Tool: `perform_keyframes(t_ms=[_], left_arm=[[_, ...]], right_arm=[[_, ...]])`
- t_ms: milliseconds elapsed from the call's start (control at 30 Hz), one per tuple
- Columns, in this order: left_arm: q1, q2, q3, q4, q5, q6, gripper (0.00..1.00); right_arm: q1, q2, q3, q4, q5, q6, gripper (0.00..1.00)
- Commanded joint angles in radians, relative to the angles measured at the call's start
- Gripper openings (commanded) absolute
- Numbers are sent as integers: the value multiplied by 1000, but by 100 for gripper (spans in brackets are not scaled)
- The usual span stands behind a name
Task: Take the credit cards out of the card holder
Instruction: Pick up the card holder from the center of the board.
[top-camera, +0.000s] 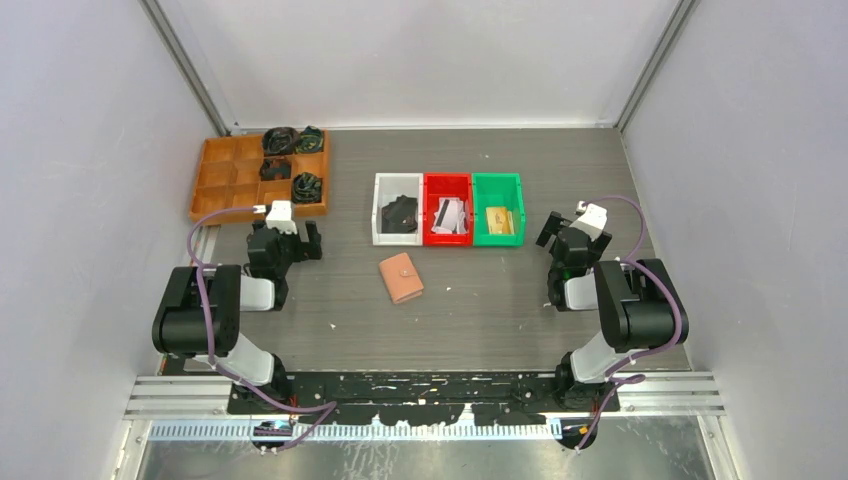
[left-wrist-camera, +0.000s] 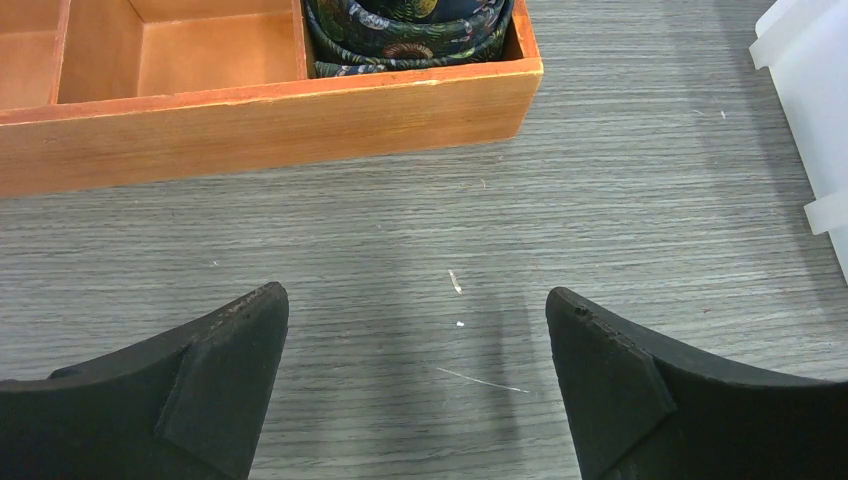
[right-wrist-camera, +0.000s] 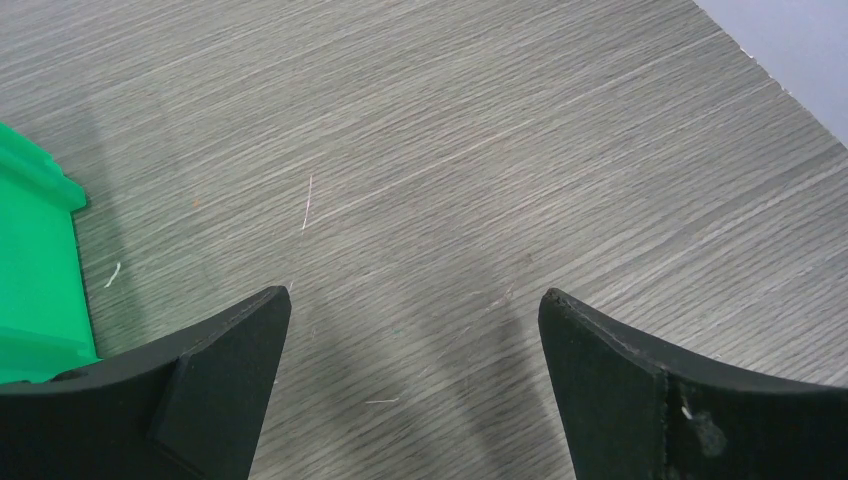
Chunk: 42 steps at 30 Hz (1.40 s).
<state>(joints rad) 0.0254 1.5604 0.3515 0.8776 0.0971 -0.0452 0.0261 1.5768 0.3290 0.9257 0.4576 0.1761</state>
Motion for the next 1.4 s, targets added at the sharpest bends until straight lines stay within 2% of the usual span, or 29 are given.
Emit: perform_keyframes(t_ms=[0, 367, 433, 467, 533, 600, 667, 767, 867, 900, 967, 1000, 1067, 1200, 1367], left_arm=[[-5, -11, 24, 41, -16, 7, 100], [-6, -13, 22, 44, -4, 9, 100], [11, -38, 35, 7, 25, 5, 100], [14, -60, 47, -35, 21, -2, 100], [31, -134, 113, -220, 23, -18, 100], [45, -194, 218, -453, 23, -5, 100], [60, -223, 310, -641, 38, 7, 100], [92, -262, 410, -844, 112, 22, 100], [107, -297, 480, -992, 146, 40, 100], [111, -306, 503, -1046, 153, 41, 100], [118, -320, 552, -1142, 169, 81, 100], [125, -325, 572, -1188, 176, 87, 100], [139, -329, 607, -1269, 206, 96, 100], [163, -323, 661, -1427, 251, 111, 100], [180, -336, 674, -1514, 266, 139, 100]], right_arm=[[1, -25, 15, 39, 0, 3, 100], [2, -28, 14, 50, 12, 4, 99], [15, -90, 43, -48, 62, 7, 100], [35, -127, 85, -146, 126, 6, 100], [48, -198, 213, -451, 185, 63, 99], [49, -227, 315, -667, 164, 108, 99], [49, -251, 388, -808, 105, 152, 100], [49, -275, 465, -915, 65, 304, 100], [26, -293, 578, -1180, 100, 585, 99], [16, -298, 607, -1230, 75, 609, 100], [10, -302, 630, -1235, -100, 570, 100], [22, -300, 640, -1246, -137, 563, 100], [86, -300, 664, -1287, -125, 542, 100], [296, -316, 658, -1297, -65, 509, 100], [556, -274, 673, -1293, 21, 507, 99]])
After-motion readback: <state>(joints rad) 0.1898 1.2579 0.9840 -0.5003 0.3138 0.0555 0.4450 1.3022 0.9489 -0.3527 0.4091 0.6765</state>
